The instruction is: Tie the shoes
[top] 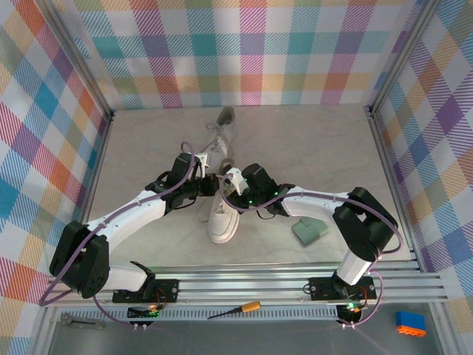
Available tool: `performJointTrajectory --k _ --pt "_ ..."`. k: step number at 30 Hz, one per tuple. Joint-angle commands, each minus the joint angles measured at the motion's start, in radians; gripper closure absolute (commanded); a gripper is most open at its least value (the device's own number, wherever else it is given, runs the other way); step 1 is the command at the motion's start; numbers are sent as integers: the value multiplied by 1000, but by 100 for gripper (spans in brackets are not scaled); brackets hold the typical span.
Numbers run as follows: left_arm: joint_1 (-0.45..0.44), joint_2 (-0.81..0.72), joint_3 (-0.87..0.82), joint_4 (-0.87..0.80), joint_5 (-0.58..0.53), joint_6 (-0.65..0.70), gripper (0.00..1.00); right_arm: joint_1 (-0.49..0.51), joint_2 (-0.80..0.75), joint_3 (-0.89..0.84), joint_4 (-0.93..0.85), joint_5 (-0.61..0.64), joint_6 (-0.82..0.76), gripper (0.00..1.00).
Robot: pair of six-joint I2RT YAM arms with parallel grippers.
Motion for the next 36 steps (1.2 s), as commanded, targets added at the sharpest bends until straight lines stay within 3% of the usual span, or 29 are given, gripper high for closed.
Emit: performJointTrajectory --k 1,9,14,16,36 --pt "9 -19 -10 5 16 -13 100 3 30 38 -18 15 -13 87" --pt "9 -19 -10 5 16 -13 100 17 78 68 -55 57 -24 86" --pt "9 -20 -8 -3 10 -9 100 17 78 69 -52 77 -8 97" --pt "9 -23 -10 -4 3 -9 100 17 63 61 -47 63 -4 100" --pt "47 -36 -42 -16 -43 -32 100 -17 -203 -137 121 -49 123 100"
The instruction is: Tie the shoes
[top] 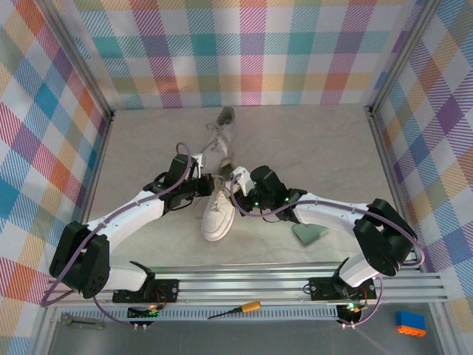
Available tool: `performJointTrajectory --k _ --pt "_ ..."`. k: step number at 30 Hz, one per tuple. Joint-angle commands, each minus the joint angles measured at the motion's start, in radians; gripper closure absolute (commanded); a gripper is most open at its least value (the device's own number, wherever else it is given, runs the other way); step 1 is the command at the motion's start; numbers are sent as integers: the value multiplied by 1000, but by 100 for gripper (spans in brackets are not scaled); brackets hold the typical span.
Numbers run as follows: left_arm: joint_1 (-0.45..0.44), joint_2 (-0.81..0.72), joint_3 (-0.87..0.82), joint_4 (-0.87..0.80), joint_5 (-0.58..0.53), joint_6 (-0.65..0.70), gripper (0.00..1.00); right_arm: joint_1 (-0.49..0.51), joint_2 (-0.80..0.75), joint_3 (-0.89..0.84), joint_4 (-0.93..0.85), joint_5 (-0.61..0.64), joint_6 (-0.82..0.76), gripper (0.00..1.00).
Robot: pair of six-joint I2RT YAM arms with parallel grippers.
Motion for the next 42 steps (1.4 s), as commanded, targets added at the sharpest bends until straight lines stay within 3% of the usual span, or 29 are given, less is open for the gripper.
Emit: performJointTrajectory --k 1,14,25,30,37,42 --pt "13 -34 -17 -14 -14 -12 100 -23 -44 -39 74 -40 60 100" --pt "26 -56 -37 -20 -39 -21 100 -85 -134 -157 125 66 229 100" --pt "49 -66 -39 -28 -55 -29 100 -111 -139 -167 21 137 261 100" --pt "59 -68 -34 -34 -59 -32 100 -111 -97 -125 -132 194 242 100" --pt "78 -65 -28 -36 -76 -43 100 -111 -32 -122 -180 100 189 100" --pt "85 -62 -18 7 -12 -33 100 -111 -57 -155 -61 -102 127 100"
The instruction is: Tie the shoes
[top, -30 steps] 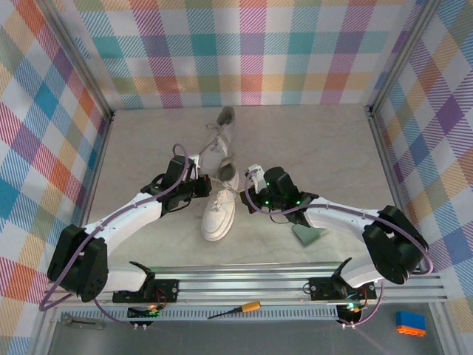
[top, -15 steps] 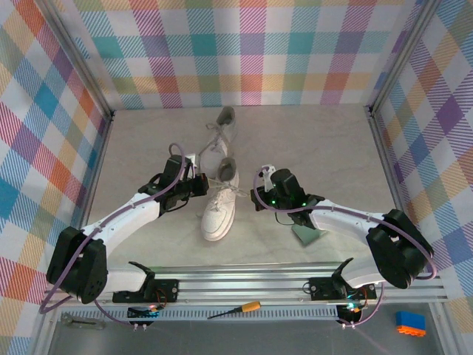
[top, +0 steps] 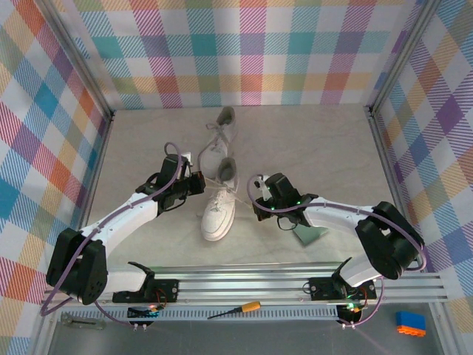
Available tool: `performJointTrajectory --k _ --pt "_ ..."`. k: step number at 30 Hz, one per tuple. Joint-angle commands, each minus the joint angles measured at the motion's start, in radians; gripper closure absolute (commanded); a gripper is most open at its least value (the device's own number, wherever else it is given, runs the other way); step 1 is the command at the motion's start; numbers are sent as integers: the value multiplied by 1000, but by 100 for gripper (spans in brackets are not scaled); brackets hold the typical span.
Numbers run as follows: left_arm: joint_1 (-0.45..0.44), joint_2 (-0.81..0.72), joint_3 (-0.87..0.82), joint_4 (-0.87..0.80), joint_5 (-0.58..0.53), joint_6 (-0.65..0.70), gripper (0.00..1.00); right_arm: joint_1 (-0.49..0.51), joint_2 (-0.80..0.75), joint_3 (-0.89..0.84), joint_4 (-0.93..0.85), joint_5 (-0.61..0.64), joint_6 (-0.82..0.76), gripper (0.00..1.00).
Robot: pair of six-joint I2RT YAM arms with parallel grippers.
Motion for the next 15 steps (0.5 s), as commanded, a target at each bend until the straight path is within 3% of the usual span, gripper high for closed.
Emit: performJointTrajectory --k 1,3,7,15 --pt "16 -18 2 41 50 0 100 -3 -30 -13 85 -192 -68 100" --pt "16 -25 -8 68 57 -7 100 9 -41 -3 123 -262 -99 100" --pt "19 -16 2 77 48 -31 100 33 -49 26 133 -236 -143 100" --pt "43 40 43 82 18 -62 100 31 -121 22 161 -91 -151 55"
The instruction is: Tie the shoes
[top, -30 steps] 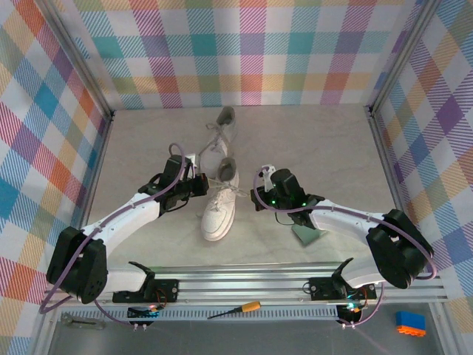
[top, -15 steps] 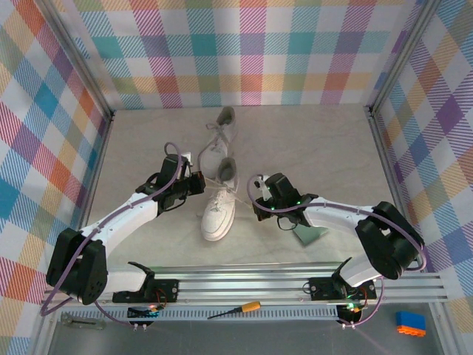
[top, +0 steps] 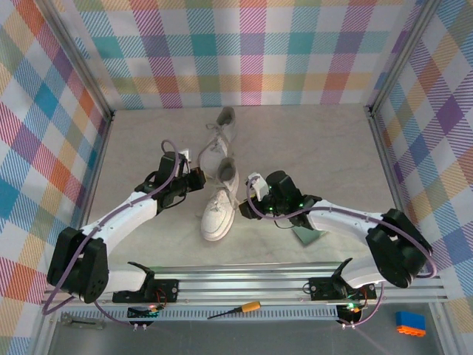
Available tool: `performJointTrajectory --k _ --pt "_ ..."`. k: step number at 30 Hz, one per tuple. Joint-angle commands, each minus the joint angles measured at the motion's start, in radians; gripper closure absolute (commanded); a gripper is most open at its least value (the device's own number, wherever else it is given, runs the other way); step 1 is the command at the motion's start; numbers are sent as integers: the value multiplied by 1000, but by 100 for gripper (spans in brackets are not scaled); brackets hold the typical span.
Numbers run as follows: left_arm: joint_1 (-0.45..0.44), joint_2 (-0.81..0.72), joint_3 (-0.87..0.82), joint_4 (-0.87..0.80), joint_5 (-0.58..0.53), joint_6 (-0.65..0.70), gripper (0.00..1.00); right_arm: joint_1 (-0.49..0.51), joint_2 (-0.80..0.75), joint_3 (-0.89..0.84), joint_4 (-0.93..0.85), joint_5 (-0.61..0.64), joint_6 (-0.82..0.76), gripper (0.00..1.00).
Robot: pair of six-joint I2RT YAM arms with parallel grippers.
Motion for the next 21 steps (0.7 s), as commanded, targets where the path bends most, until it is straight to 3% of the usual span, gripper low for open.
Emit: performJointTrajectory --k 1,9,13,16,18,21 --pt "21 26 37 24 -11 -28 100 -2 -25 34 26 49 -22 53" --pt "49 78 66 33 14 -28 100 -23 71 129 -10 -24 -119 55" --pt "53 76 62 33 14 -25 100 -92 112 163 -21 -186 -167 53" --pt "56 67 55 32 14 -22 100 -145 159 196 -65 -308 -236 44" --pt "58 65 52 28 12 -21 100 -186 207 224 -88 -374 -257 44" --pt "60 62 48 26 13 -21 100 -209 257 257 -106 -338 -299 47"
